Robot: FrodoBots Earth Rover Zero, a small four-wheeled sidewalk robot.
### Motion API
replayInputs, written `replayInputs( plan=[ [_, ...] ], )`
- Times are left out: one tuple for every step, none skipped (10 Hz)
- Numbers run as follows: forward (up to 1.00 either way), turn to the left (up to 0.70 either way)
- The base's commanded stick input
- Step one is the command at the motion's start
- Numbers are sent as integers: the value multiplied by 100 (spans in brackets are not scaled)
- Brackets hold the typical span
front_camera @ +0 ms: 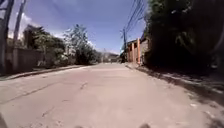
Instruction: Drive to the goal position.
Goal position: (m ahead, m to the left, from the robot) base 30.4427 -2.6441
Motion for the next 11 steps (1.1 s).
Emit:
replayInputs(
  plan=[
    [70,0],
    [74,0],
    [85,0],
    [85,0],
    [85,-24],
    [85,-31],
    [85,-25],
    [85,-3],
    [85,0],
    [85,-2],
    [85,-10]
  ],
)
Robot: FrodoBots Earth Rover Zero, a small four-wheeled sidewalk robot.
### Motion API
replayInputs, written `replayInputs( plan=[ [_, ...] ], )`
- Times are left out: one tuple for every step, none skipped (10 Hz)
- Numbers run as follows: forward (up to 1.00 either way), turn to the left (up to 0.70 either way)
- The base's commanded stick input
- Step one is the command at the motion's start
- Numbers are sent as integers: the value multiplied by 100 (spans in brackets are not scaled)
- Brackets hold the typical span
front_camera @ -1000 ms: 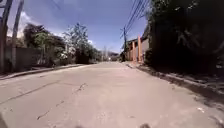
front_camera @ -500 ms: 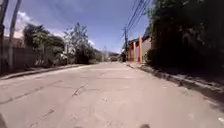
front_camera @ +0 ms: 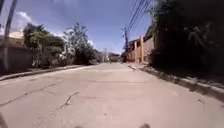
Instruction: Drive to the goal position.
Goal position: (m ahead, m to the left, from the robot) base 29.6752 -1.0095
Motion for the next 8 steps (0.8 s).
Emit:
replayInputs(
  plan=[
    [85,-28],
    [85,-6],
    [85,-1],
    [85,0],
    [85,0],
    [85,0],
    [85,0],
    [85,0]
  ],
)
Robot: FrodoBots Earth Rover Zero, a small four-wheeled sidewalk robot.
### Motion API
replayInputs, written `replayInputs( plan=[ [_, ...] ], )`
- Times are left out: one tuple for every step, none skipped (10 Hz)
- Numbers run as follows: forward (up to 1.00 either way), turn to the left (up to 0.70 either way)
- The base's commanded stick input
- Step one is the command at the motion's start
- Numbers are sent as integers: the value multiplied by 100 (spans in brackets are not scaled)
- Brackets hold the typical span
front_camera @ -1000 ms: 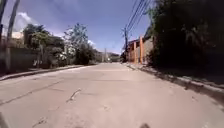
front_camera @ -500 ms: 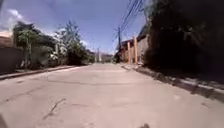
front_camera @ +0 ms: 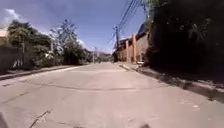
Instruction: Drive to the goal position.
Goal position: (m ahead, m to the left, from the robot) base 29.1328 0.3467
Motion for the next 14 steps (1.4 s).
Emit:
replayInputs(
  plan=[
    [85,0],
    [85,0],
    [85,0],
    [85,0],
    [85,0],
    [85,0],
    [85,0],
    [85,0],
    [85,0],
    [85,0],
    [85,0],
    [78,0],
    [70,-1],
    [70,-21]
  ],
)
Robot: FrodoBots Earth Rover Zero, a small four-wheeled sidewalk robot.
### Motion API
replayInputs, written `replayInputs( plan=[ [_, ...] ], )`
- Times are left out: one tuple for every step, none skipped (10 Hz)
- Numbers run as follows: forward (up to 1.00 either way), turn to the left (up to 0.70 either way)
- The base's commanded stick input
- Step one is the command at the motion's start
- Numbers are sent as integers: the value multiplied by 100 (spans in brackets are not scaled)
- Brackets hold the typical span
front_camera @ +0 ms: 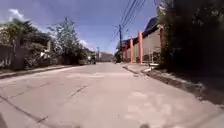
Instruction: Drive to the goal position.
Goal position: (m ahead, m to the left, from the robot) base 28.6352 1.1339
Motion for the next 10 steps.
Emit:
replayInputs(
  plan=[
    [70,-30],
    [70,-17],
    [70,0],
    [70,0],
    [70,0],
    [70,0],
    [70,0],
    [70,0],
    [70,0],
    [70,0]
  ],
)
